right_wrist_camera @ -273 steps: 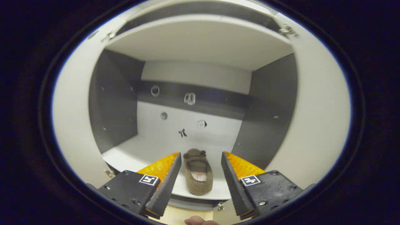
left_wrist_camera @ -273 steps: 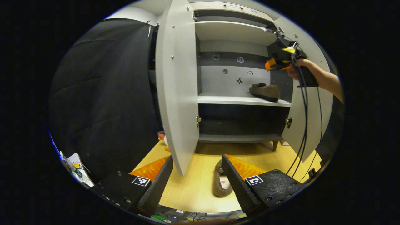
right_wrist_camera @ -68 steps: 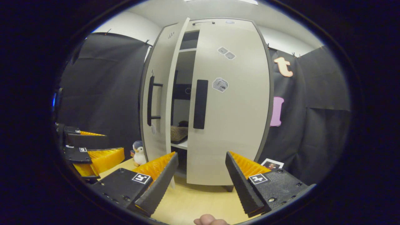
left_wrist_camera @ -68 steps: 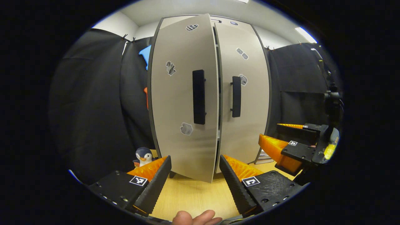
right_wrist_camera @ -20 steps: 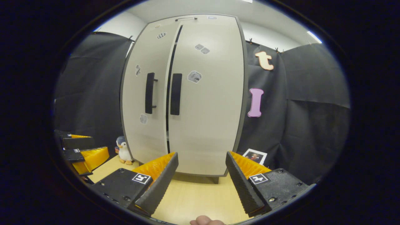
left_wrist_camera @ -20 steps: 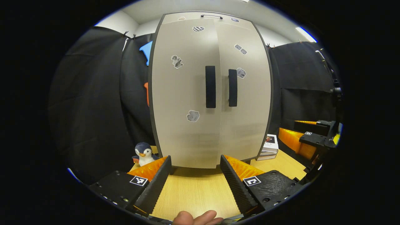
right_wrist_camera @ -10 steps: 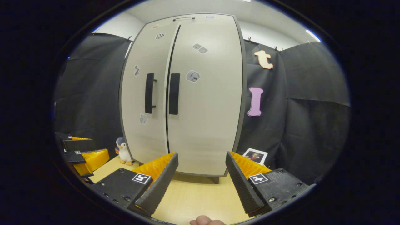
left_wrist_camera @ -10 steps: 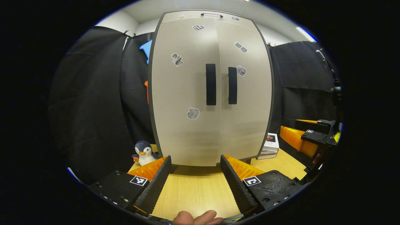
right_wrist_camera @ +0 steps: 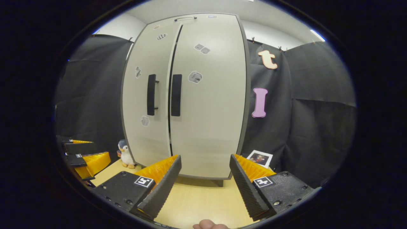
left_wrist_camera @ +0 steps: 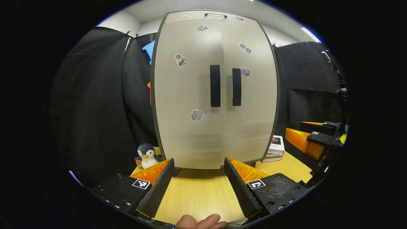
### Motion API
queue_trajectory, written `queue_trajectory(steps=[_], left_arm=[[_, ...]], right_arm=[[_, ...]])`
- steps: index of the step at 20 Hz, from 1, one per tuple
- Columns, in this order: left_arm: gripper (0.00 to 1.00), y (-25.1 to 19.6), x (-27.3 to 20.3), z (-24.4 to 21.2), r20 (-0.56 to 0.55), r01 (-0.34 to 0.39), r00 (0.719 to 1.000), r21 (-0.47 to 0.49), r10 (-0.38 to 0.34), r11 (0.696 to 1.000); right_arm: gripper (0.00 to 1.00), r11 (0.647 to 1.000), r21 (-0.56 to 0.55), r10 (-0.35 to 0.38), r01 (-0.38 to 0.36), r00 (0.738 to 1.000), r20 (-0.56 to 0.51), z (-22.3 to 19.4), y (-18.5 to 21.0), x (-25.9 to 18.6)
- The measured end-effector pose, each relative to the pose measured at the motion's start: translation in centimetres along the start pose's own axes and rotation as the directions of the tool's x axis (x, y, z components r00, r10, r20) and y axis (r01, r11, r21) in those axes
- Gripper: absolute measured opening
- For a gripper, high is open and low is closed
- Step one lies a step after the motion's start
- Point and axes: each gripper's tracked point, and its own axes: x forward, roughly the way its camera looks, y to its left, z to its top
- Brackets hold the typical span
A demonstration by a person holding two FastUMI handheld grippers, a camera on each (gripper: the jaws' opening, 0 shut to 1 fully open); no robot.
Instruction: Grab one shoe with the right hand and put it into the shoe cabinet, grab the other shoe with the left hand and put it into the shoe cabinet; then close the right door with the right hand and the left door with the left hand.
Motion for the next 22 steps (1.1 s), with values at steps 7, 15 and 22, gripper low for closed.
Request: queue_trajectory(steps=[7,15,22], left_arm=[[0.95,0.0,-0.2,0.6,0.032,-0.003,0.999,0.003,0.003,1.000],[0.95,-0.1,-0.4,1.0,0.043,-0.008,0.999,0.000,0.008,1.000],[0.95,0.2,-0.2,0.7,0.028,-0.031,0.999,0.004,0.031,0.999]], right_arm=[[0.99,1.000,0.010,0.014,-0.014,1.000,0.010,0.7,0.5,0.4],[0.99,0.999,0.011,0.037,-0.037,0.999,-0.006,0.1,1.6,1.0],[0.99,0.998,0.023,0.052,-0.052,0.998,-0.022,-0.3,2.1,1.7]])
